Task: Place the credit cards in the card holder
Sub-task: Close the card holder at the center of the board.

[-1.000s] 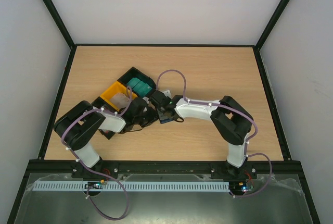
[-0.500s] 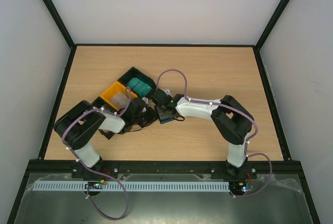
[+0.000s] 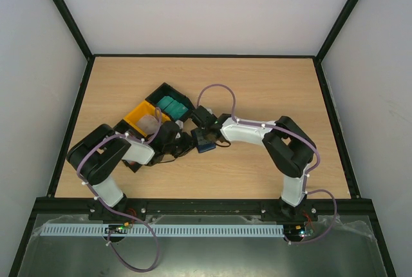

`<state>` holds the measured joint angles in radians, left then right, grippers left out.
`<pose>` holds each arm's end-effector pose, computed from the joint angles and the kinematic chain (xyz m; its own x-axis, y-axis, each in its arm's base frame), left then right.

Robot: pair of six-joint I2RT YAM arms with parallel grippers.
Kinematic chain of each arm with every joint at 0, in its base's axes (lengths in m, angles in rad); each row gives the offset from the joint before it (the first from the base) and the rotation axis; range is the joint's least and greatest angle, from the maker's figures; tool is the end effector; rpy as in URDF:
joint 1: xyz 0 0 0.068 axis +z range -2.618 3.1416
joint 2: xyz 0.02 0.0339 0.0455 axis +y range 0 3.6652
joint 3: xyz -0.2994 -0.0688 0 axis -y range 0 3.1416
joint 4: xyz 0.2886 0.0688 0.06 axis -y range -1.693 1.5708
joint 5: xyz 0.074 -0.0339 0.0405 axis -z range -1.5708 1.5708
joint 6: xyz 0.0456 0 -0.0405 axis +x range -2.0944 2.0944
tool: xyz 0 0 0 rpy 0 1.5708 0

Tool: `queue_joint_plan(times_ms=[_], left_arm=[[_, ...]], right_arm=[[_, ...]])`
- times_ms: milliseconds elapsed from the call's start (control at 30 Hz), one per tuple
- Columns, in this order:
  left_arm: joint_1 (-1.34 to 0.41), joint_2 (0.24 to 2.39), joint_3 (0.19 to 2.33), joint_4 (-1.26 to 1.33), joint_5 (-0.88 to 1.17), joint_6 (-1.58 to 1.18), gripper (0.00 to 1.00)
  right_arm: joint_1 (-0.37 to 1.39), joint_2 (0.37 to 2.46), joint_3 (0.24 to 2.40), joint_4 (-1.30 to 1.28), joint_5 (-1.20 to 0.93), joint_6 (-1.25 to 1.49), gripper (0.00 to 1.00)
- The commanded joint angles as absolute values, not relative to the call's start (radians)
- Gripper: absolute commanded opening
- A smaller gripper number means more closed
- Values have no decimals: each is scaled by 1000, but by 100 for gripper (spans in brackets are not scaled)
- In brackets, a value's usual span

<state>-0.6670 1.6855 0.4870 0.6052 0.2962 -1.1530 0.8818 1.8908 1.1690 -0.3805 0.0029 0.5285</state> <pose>0.2374 -0.2039 0.0982 -0.8928 -0.4097 -0.1872 -0.0843 0.5603 -0.8240 0.2700 0.3275 0.1453 -0.8787 -0.2737 -0.3912 -0.3798 0.8972 0.2255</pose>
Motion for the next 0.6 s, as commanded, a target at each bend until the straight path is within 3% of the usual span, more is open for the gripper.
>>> queue_joint_plan(times_ms=[0,133,567], left_arm=[[-667,1718,467,537,307,-1139,16],[-667,1722,467,536,305,-1137,16],[-666,1724,470,521,292,-1131,15]], right_arm=[[903,1990,1098,-471,-208,566,9],[898,1955,1103,-500,-164,563,2],[870,1850,1116,-554,-167,508,2]])
